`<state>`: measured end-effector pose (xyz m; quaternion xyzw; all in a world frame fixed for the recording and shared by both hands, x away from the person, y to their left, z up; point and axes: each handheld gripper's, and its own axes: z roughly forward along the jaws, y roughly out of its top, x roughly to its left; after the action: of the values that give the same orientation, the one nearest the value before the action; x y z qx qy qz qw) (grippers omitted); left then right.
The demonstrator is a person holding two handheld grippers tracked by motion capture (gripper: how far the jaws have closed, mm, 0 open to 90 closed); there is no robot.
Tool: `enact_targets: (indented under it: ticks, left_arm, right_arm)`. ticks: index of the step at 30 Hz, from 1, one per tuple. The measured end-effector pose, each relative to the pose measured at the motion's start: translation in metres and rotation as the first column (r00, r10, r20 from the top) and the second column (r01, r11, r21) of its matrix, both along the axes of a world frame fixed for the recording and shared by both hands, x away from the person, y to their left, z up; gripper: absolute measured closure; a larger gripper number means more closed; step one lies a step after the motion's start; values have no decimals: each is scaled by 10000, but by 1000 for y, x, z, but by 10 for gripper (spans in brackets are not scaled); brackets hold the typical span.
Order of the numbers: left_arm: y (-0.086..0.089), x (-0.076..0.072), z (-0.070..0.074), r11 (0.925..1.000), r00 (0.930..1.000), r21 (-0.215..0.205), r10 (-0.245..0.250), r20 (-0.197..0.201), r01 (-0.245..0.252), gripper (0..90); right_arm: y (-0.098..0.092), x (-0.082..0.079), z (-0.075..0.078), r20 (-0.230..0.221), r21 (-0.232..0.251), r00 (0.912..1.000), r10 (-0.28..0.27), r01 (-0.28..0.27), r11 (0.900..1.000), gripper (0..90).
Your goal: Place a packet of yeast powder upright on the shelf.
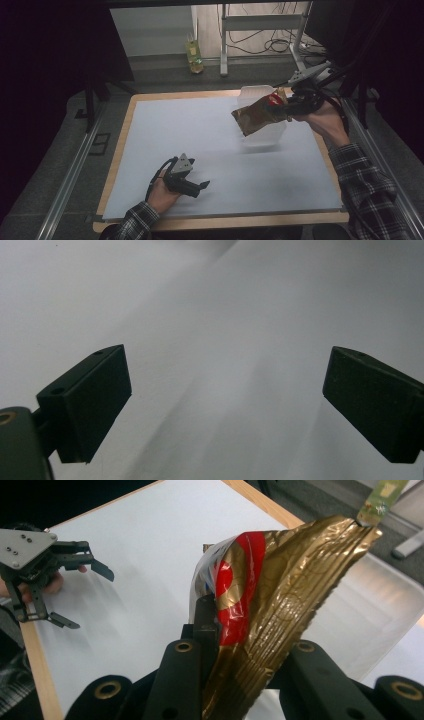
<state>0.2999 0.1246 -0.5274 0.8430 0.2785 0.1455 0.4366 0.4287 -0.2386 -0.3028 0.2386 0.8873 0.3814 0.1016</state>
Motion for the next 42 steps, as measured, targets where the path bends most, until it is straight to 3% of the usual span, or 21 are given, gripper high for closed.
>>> enact_targets:
  ticks: [5,11,15,23,28,30,34,38,42]
  left_arm:
    - [0,0,0,10000,10000,0,-20,38,20,53]
    - [0,-1,-1,9999,9999,152,-59,100,57,56]
    - [0,-1,0,9999,9999,121,-22,129,20,55]
    - [0,-1,-2,9997,10000,227,-14,94,11,56]
    - [-2,-2,-2,9992,9998,391,-70,184,62,55]
    - [-2,-2,-2,9991,9998,414,-40,188,32,56]
    - [-2,-2,-3,9988,9999,483,-48,131,42,56]
    - [-2,-2,-3,9987,9999,502,-47,158,38,56]
    - [-2,-1,-4,9987,9999,512,-48,134,41,56]
  right_arm:
    - [-3,13,6,321,-308,9993,-169,179,9994,766]
    - [-4,28,11,888,-1275,9959,-152,265,9915,766]
    - [-3,40,12,1384,-1987,9904,20,258,9797,766]
    - [-1,67,2,1635,-2936,9850,545,-42,9559,767]
    - [1,80,-4,1822,-3538,9765,1150,-440,9343,767]
    - [3,84,-6,1836,-3882,9727,1421,-610,9195,767]
    - [6,91,-13,1654,-4164,9673,1924,-1084,9027,767]
    - [8,97,-18,1733,-4408,9554,2391,-1418,8863,767]
    - [11,100,-24,1314,-4583,9430,3058,-2158,8622,769]
